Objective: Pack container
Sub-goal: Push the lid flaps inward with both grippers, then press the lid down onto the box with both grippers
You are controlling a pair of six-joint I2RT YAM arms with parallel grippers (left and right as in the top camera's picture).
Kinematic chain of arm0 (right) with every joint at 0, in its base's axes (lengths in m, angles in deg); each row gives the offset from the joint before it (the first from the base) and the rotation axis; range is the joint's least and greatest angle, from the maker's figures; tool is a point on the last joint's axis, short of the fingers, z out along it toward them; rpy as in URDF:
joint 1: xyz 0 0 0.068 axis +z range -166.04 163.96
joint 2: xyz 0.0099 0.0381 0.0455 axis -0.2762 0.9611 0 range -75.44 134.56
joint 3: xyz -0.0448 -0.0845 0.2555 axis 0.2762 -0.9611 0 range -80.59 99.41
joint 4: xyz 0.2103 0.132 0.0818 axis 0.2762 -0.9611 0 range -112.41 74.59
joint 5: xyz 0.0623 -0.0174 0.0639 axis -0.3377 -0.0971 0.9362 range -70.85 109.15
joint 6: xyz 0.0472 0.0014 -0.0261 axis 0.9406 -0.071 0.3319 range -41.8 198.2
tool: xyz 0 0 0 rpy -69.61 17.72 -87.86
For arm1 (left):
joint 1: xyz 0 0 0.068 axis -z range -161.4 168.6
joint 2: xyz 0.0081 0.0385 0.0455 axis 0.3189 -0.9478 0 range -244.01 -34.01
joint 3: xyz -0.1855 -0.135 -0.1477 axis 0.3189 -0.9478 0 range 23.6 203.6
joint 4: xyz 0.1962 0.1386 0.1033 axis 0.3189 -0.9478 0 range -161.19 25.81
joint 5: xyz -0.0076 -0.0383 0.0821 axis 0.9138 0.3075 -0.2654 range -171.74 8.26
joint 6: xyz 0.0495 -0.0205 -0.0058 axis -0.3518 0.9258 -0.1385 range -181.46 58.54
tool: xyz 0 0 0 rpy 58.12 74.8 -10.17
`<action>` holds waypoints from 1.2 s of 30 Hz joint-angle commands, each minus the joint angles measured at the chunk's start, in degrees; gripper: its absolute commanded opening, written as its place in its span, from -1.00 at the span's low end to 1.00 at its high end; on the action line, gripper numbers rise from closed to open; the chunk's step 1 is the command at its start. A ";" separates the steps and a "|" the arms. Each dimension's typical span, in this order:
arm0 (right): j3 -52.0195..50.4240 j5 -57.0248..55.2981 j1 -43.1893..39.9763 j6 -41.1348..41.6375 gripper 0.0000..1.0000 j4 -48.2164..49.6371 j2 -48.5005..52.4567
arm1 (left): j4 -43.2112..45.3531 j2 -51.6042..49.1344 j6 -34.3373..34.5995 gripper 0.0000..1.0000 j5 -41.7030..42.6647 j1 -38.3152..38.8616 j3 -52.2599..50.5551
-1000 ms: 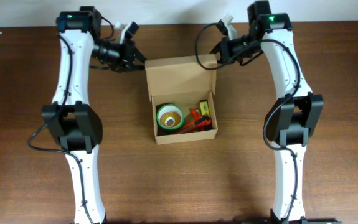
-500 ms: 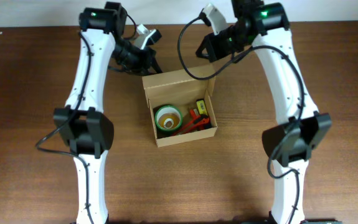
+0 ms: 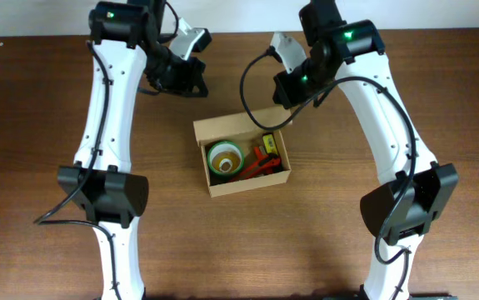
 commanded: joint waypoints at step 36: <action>-19.30 -10.80 9.07 1.09 -0.93 -7.04 -9.84 | 13.70 17.27 5.90 -0.96 -14.49 8.85 -45.66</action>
